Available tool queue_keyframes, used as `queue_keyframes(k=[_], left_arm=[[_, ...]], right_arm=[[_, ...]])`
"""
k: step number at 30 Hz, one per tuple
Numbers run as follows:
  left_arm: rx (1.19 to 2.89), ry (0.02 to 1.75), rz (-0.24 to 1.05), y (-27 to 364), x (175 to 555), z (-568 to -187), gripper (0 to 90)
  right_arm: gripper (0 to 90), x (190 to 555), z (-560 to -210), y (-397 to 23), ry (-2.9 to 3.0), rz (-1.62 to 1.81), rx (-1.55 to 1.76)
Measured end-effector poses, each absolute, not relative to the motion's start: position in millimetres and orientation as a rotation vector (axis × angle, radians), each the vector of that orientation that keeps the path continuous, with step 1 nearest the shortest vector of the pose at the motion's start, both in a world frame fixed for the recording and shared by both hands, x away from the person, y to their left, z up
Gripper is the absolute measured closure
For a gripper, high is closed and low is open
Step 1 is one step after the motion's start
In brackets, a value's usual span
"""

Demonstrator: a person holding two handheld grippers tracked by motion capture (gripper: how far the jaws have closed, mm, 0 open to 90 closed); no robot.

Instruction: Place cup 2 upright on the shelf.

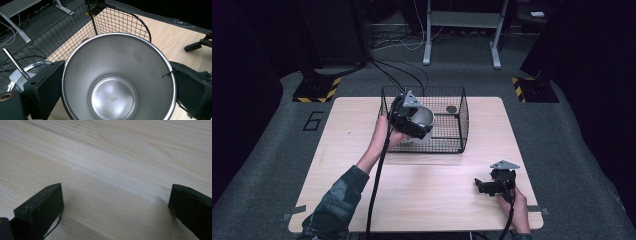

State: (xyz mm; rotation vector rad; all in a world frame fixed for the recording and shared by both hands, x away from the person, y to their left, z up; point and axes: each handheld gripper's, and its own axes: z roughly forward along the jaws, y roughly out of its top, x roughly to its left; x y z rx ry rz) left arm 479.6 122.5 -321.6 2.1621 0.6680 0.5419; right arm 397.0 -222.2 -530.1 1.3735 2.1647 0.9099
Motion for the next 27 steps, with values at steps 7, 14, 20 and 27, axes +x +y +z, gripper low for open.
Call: queue_keyframes(k=[7, 14, 20, 27], left_arm=[[2.17, 0.668, 0.529, 117, 490, -321, 6.1], [2.176, 0.663, 0.528, 108, 499, -320, 6.0], [2.18, 0.652, 0.539, 99, 508, -321, 6.0], [2.172, 0.659, 0.534, 92, 518, -323, 6.0]], right_arm=[[0.0, 397, -530, -222, 2.165, 0.91, 1.374], [0.0, 397, -530, -222, 2.165, 0.91, 1.373], [0.0, 397, -530, -222, 2.158, 0.915, 1.384], [0.0, 397, -530, -222, 2.157, 0.915, 1.384]])
